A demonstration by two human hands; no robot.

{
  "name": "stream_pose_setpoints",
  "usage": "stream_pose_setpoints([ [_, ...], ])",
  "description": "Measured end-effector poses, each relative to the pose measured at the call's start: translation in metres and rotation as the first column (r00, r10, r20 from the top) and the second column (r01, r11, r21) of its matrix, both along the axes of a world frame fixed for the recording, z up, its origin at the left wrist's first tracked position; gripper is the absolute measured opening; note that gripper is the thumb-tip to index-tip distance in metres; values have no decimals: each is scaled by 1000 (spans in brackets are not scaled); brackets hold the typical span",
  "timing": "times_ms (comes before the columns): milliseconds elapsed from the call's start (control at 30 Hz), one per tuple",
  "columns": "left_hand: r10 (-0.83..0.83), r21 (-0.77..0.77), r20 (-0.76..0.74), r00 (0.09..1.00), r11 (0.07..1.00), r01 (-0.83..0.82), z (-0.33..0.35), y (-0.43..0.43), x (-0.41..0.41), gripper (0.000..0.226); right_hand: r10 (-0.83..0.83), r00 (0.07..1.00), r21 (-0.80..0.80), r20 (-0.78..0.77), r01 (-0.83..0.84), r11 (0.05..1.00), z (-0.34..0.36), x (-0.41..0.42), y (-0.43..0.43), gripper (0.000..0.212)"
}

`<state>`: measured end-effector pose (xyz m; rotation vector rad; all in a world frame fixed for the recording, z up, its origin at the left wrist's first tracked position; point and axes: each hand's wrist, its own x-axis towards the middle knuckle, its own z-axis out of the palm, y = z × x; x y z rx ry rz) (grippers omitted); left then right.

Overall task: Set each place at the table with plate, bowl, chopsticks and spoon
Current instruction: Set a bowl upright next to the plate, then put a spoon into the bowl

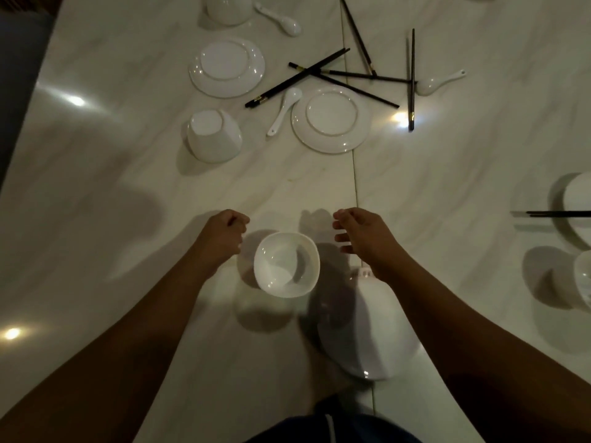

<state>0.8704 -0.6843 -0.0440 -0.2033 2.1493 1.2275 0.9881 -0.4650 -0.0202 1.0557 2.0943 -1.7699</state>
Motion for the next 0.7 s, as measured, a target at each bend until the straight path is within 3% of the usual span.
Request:
stream_pose_setpoints([
  [200, -341, -293, -254, 905, 919, 264, -7, 38, -36, 18, 145, 989, 399, 32, -146, 905, -14, -56, 46, 25],
  [333, -471, -299, -303, 829, 873, 386, -16, 67, -57, 24, 200, 976, 578, 92, -215, 787, -32, -91, 76, 34],
  [433, -488, -342, -410, 771, 865, 366, -20, 89, -82, 27, 168, 970, 702, 175, -243, 670, -47, -102, 85, 40],
  [567, -454, -462, -559, 694, 865, 194, -19, 117, -116, 34, 174, 980, 811, 95, -177, 558, -73, -90, 77, 43],
  [700, -500, -559, -487, 716, 808, 184, -32, 134, -150, 41, 146, 985, 829, 94, -159, 536, -80, -89, 74, 49],
])
